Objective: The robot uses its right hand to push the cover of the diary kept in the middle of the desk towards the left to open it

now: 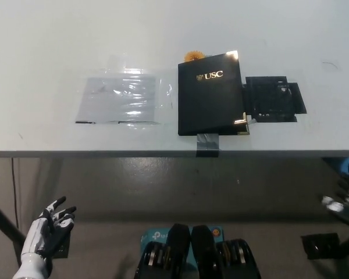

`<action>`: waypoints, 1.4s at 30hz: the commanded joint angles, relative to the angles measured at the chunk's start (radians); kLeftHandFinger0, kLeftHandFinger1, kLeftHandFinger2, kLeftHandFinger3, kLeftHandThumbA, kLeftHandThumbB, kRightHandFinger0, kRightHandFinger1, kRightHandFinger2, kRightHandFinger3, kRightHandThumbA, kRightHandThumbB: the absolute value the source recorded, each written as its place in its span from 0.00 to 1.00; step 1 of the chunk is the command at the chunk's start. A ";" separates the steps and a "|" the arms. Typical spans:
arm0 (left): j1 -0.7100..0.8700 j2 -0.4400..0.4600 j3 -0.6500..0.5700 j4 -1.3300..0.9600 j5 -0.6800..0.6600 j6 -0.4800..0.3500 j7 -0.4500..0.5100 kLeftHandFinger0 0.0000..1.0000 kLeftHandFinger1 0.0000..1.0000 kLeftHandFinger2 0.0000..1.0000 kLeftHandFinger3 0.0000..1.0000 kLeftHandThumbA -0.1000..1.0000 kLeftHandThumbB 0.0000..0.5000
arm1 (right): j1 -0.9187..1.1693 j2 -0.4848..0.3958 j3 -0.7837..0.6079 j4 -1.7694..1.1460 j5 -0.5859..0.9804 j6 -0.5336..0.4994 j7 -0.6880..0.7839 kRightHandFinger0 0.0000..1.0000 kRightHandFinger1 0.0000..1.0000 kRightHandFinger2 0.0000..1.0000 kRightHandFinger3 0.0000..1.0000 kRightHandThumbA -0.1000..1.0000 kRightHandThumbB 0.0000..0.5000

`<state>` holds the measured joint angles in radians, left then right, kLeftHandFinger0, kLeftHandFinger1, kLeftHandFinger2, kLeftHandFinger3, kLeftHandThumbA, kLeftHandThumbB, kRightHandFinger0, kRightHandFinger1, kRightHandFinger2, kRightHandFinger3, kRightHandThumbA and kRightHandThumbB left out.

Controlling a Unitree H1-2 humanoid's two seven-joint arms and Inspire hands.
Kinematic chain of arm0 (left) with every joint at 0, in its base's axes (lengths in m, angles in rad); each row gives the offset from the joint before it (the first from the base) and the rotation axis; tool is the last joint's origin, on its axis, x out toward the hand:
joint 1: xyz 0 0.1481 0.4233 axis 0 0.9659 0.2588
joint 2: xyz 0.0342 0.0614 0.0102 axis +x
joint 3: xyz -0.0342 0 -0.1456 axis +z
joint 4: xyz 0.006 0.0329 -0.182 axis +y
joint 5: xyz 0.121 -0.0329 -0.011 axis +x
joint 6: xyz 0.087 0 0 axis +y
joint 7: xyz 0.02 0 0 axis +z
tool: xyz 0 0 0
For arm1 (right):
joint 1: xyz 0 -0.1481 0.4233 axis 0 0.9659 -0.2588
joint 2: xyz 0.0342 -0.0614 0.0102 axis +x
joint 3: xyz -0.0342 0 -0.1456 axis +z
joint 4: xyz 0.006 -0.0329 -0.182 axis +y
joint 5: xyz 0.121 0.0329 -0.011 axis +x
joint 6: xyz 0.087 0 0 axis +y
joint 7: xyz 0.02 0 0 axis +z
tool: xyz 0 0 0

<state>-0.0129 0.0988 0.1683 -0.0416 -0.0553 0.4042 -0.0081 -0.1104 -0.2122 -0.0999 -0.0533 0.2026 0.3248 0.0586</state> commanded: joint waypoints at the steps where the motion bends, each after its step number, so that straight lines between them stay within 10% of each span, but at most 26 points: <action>1: 0.000 0.011 0.005 -0.029 0.000 -0.003 0.009 1.00 0.83 0.75 0.81 0.43 0.50 | -0.049 -0.007 0.066 -0.140 0.017 0.105 0.066 0.92 0.96 0.98 1.00 0.83 0.59; 21: 0.013 0.015 -0.001 -0.041 0.003 0.001 0.003 1.00 0.82 0.76 0.82 0.41 0.49 | -0.311 -0.005 0.156 -0.224 0.113 0.145 -0.027 1.00 1.00 1.00 1.00 0.86 0.37; 42: 0.018 0.014 -0.007 -0.040 0.007 0.003 0.003 1.00 0.80 0.75 0.83 0.41 0.47 | -0.581 0.315 -0.246 0.335 0.230 0.097 -0.249 1.00 1.00 1.00 1.00 0.79 0.35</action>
<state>0.0068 0.0993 0.1653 -0.0559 -0.0558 0.4126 -0.0104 -0.6140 0.0676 -0.2899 0.2317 0.3765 0.4637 -0.1369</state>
